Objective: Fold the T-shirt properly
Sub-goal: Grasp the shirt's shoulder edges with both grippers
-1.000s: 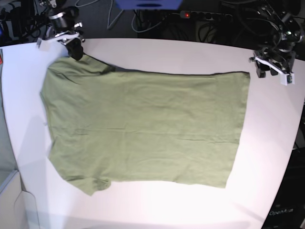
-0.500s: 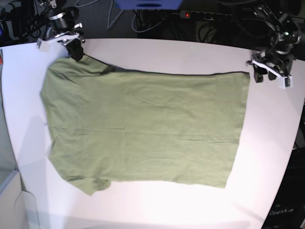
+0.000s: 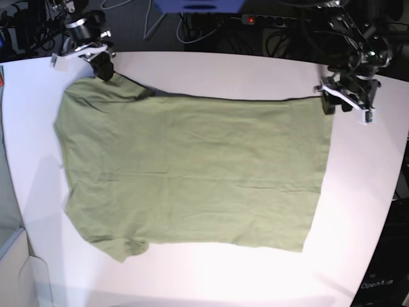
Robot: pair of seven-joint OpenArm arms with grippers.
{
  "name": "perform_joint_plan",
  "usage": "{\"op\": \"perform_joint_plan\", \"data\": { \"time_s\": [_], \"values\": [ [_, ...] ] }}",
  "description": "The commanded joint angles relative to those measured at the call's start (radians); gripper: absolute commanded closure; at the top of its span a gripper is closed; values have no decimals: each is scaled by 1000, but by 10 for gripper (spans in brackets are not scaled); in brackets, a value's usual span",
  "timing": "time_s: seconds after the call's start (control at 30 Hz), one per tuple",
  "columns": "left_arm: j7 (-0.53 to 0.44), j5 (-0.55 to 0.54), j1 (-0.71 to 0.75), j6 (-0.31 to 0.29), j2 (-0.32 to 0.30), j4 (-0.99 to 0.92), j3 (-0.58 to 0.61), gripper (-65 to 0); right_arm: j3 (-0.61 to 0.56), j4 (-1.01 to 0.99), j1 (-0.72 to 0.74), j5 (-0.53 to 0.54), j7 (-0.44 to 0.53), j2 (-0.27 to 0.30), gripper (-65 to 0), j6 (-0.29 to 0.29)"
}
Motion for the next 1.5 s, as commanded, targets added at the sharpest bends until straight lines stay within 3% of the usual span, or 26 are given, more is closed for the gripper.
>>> {"op": "perform_joint_plan", "data": {
  "time_s": [0.0,0.5,0.73,1.0,1.1,1.23,1.47],
  "values": [
    [-24,-22,-12,-3,-13,5,-1,-309,5,13,5,8,10,6,-7,12],
    [-12,-22,-9,-3,-14,-84,6,-296,5,13,9,8,10,6,-7,12],
    [122,-23,-16,-3,-42,-83,6,-82,5,13,9,8,10,6,-7,12],
    [128,-29,-16,-3,-45,-72,6,-76,5,13,18,8,10,7,-7,12],
    [128,-32,-22,-3,-42,-70,6,-37,3,13,22,8,10,24,-7,11],
    [130,-32,-36,-3,-36,-35,6,-43,5,19,32,-3,15,49,-7,11],
    [130,-34,-36,-3,29,94,5,-43,7,19,74,-101,15,47,-7,11]
  ]
}}
